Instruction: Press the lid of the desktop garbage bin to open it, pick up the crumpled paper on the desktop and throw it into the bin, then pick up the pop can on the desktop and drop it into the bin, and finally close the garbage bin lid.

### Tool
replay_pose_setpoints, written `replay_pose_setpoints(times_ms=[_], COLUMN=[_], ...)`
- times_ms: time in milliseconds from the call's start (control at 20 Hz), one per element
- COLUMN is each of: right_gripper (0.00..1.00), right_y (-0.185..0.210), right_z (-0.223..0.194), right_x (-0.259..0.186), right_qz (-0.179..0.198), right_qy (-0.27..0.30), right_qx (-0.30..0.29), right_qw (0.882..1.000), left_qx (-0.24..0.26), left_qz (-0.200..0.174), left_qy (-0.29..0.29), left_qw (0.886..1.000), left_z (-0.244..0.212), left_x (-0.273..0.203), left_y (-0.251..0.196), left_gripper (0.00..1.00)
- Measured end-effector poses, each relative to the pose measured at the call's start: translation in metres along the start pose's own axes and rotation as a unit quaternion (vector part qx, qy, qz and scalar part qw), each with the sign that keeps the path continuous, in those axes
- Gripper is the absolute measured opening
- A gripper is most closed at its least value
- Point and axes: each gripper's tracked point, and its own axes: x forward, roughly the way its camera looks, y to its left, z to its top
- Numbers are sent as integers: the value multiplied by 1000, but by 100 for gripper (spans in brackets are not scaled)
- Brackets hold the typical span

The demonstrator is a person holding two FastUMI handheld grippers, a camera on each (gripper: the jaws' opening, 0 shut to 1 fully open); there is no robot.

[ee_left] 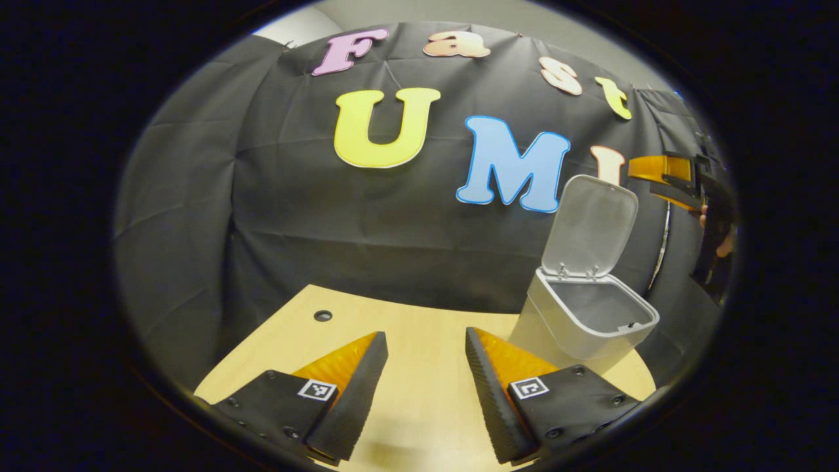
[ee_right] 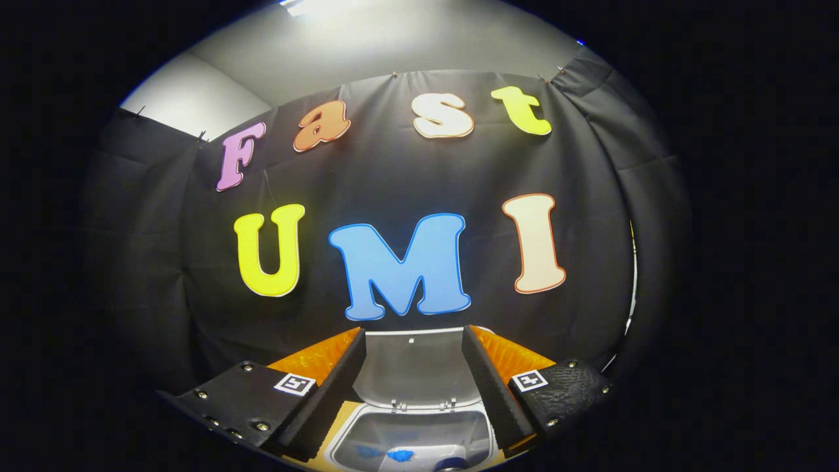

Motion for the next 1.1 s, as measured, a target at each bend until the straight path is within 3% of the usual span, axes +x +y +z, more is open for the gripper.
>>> replay_pose_setpoints(times_ms=[50, 100, 150, 250, 400, 450, 550, 600, 650, 700, 850, 950, 1100], right_gripper=[93, 94, 94, 93, 93, 93, 93, 93, 93, 94, 94, 94, 94], right_y=[-1, -3, -5, -6, -10, -12, -11, -13, -16, -16, -13, -12, -11], right_z=[2, 4, 5, 5, 5, 4, -5, -12, -9, -11, -14, -16, -20], right_x=[7, 13, 18, 29, 47, 53, 63, 65, 65, 67, 62, 53, 35], right_qz=[-6, -14, -22, -34, -47, -54, -56, -59, -59, -64, -57, -55, -47], right_qy=[-4, -8, -13, -19, -29, -32, -25, -15, -24, -20, -13, -4, 1], right_qx=[-1, -2, -2, -1, -2, -1, 10, 11, 0, -7, -40, -39, -40], right_qw=[1000, 1000, 1000, 999, 998, 998, 998, 998, 998, 998, 997, 998, 998], left_qx=[-2, -2, -1, 1, 0, 1, 2, 2, 2, 1, -5, -10, -13], left_qz=[2, 5, 9, 14, 20, 22, 26, 27, 27, 27, 24, 18, 6], left_qy=[1, 3, 5, 5, 5, 6, 7, 8, 9, 10, 13, 14, 9], left_qw=[1000, 1000, 1000, 1000, 1000, 1000, 1000, 1000, 1000, 1000, 1000, 1000, 1000], left_z=[-1, -2, -4, -6, -5, -5, -5, -5, -5, -6, -9, -9, -8], left_x=[-1, -1, -1, -2, 1, 2, 5, 6, 7, 7, 9, 10, 6], left_y=[2, 5, 9, 15, 22, 24, 27, 27, 27, 28, 25, 18, 7], left_gripper=[81, 85, 81, 85, 81, 85, 77, 81, 85, 77, 81, 85, 81])
